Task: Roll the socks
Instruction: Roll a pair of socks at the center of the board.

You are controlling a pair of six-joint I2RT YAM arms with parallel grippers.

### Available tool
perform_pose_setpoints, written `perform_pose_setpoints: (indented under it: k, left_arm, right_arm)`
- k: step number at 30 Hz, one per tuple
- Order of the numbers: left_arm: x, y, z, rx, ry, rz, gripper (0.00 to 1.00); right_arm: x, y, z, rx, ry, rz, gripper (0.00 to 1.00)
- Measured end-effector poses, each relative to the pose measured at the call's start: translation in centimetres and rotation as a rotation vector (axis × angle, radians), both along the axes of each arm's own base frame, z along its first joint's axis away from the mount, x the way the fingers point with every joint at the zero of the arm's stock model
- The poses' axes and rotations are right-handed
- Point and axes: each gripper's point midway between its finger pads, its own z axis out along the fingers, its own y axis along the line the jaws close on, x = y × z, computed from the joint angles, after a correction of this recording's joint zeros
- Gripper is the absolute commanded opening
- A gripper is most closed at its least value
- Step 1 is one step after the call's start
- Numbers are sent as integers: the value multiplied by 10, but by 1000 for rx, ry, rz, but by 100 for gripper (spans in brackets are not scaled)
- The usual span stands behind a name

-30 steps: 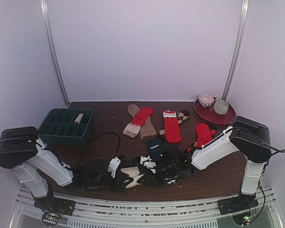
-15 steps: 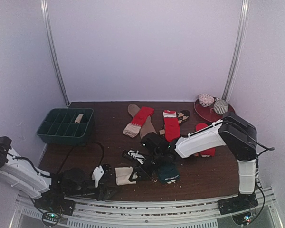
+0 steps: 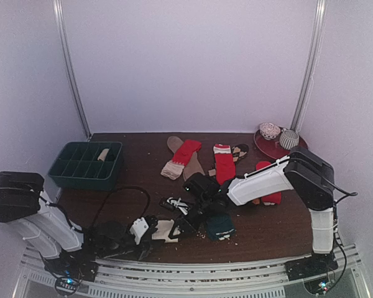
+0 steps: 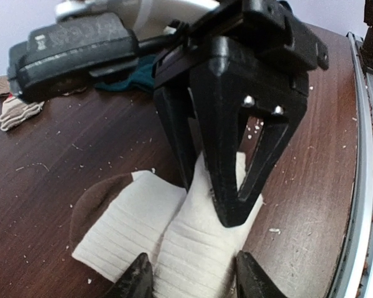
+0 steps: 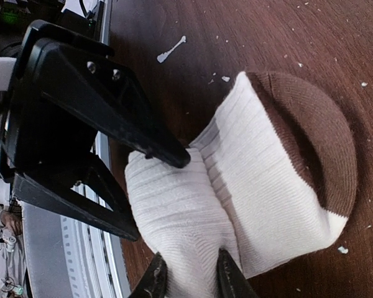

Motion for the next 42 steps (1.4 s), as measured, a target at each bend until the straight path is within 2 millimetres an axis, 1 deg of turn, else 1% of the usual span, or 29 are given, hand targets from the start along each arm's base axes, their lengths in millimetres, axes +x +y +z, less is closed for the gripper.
perform_pose_setpoints:
  k: [1,2,3,6,10,13,15,17,19,22,23,24,27,29,31,33,36,42]
  left_arm:
    - [0,-1,-4,10,4,-2,44]
    - [-1,-2,-7,16,9,-5,42]
    - [-1,-1,-11,25,16,-7,33]
    - [-3,-4,-16,20,37,-8,0]
    - [-2,-8,-15,-9,53,-1,0]
    - [-1,-14,-14,-22,88,16,0]
    - [0,-21,-14,-30,133,29,0]
    - [0,-28,-15,-38,191,44,0]
    - [-1,-33,-15,-51,256,54,0]
    - [1,-33,-18,-77,385,73,0]
    - [1,-32,-18,-90,422,77,0]
    - [1,-32,-18,-103,457,79,0]
    - [1,-31,-19,-130,533,86,0]
    - [1,-32,-19,-139,564,89,0]
    - [1,-33,-20,-144,585,86,0]
    - [-1,-35,-20,-148,603,77,0]
    - [-2,-37,-21,-152,619,66,0]
    - [-5,-37,-24,-153,631,60,0]
  right_arm:
    - [0,0,0,-1,4,0,23]
    - [-1,0,0,-1,7,-1,23]
    - [-1,0,0,-1,9,-2,23]
    - [-1,0,0,-2,12,-2,24]
    - [0,-5,-1,-11,29,-7,29]
    - [1,-8,1,-9,22,-11,38]
    - [2,-13,4,1,-8,-22,43]
    - [1,-19,7,14,-57,-27,44]
    - [2,-28,8,24,-143,-41,46]
    - [1,-46,14,64,-313,-42,57]
    - [-1,-59,20,102,-422,-34,60]
    - [-3,-62,22,107,-447,-28,61]
    - [-9,-71,43,218,-664,8,62]
    - [-11,-68,54,275,-755,30,63]
    - [-12,-60,63,326,-828,57,63]
    - [-13,-54,67,357,-873,78,63]
    - [-11,-46,61,368,-906,103,63]
    - [-9,-38,33,327,-894,140,60]
